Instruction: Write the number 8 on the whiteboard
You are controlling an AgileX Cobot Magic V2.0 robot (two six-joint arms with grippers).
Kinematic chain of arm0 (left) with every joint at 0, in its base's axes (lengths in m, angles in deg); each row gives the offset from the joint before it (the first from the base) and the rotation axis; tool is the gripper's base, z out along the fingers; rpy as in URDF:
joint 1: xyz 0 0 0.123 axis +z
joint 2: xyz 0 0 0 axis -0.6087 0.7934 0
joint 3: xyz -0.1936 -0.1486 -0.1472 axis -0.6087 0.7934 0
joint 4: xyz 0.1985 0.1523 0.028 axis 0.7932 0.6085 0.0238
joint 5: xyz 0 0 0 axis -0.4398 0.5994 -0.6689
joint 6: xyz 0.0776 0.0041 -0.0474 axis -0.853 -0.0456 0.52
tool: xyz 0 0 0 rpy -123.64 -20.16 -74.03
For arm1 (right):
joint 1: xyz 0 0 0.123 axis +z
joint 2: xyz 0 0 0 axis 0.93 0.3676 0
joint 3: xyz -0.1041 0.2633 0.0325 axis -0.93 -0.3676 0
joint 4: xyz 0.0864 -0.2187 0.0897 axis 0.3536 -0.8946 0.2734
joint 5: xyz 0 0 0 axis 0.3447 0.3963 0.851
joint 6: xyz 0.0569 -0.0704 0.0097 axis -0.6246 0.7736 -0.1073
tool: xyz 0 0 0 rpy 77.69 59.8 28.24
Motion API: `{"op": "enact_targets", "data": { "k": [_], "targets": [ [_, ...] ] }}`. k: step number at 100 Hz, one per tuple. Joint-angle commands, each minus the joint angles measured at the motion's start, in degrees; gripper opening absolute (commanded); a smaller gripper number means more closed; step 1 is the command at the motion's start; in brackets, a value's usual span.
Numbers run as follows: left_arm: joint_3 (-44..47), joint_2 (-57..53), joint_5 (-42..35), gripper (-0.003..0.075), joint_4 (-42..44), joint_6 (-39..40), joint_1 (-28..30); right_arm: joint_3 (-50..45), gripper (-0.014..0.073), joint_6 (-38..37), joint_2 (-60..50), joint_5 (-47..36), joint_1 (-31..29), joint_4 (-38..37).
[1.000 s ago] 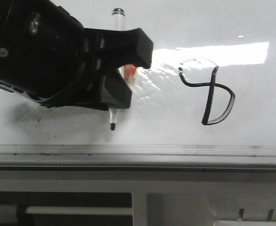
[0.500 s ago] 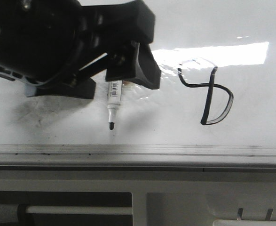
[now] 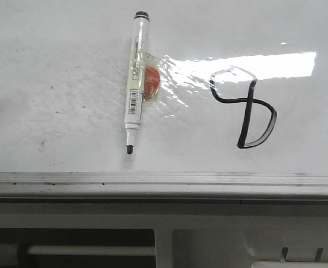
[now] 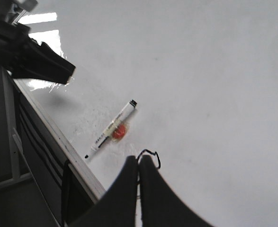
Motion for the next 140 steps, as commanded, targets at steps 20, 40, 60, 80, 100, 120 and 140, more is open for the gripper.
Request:
{"op": "enact_targets", "data": {
  "k": [20, 40, 60, 80, 100, 120, 140],
  "targets": [
    [7.29, -19.01, 1.43, 0.007, -0.84, -0.26, -8.19, -7.31, -0.0042, -0.34, -10.27, -1.93, -0.31, 2.08],
    [9.87, -24.78, 2.61, -0.002, -0.84, -0.37, -8.84, -8.8, -0.0043, -0.34, -8.54, -1.98, -0.31, 4.43],
    [9.87, -24.92, 2.61, -0.002, -0.84, -0.37, -8.84, -9.71, -0.0043, -0.34, -8.54, -1.67, -0.31, 4.43],
    [9.87, -24.92, 2.61, -0.002, -0.84, -0.37, -8.84, -9.71, -0.0043, -0.34, -8.52, -1.64, -0.31, 4.43],
    [10.52, -24.92, -2.38, -0.002, 1.89, -3.14, -7.7, -9.8, -0.0043, -0.34, -8.42, -1.52, -0.31, 4.43],
    [20.06, -24.92, 2.77, -0.002, 39.73, 7.92, 4.19, -9.8, -0.0043, -0.34, -8.42, -1.39, -0.31, 4.43],
    [27.17, -25.99, 19.44, -0.002, 82.13, 54.59, 27.42, -9.8, -0.0043, -0.34, -8.42, -1.39, -0.31, 4.43]
  ]
}}
